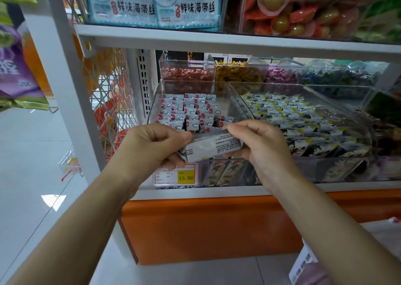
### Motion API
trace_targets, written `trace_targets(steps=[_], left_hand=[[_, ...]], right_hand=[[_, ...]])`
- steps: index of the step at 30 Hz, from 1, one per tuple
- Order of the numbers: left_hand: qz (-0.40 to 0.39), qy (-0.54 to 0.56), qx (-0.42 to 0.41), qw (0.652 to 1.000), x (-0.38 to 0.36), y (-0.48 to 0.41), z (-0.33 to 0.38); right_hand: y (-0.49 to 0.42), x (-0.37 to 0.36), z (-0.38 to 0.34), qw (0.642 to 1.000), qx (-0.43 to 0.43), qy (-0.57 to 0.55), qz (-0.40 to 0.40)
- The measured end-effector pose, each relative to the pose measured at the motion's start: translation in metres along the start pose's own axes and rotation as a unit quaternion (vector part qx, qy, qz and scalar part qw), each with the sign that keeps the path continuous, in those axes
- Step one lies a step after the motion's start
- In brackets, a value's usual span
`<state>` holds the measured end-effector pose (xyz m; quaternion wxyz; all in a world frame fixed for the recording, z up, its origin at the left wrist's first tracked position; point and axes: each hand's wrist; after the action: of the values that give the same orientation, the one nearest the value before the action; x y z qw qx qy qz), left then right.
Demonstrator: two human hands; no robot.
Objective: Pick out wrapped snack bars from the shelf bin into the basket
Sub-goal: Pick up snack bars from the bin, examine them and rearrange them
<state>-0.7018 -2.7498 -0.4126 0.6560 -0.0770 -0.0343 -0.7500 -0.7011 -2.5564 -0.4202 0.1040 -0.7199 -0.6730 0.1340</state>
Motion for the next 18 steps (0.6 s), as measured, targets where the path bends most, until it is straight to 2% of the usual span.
trace_targets(steps=[3,7,13,18], left_hand=[[0.017,-0.007,-0.017,1.0,-0.002,0.001,-0.001],[0.028,-0.091,-0.065,0.993,-0.007,0.002,-0.004],[0.039,-0.052,-0.077,0.995,-0.005,-0.001,-0.007],[0.035,-0.051,-0.072,0.995,-0.006,-0.003,-0.011]], right_hand=[[0.0,-0.001,0.002,1.0,0.005,-0.006,0.009],[0.0,-0.002,0.001,0.999,-0.016,-0.044,0.019],[-0.001,0.004,0.0,0.996,-0.051,-0.058,-0.046],[-0.003,0.01,0.003,0.994,-0.057,-0.072,-0.055]])
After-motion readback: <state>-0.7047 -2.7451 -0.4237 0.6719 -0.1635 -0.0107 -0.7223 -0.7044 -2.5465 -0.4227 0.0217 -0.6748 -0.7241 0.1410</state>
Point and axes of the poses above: each hand's wrist, its own y-axis away from the middle knuckle, its own x-axis out of the back of the hand, z = x × y, and after that the axes turned 6 degrees about x, right-handed
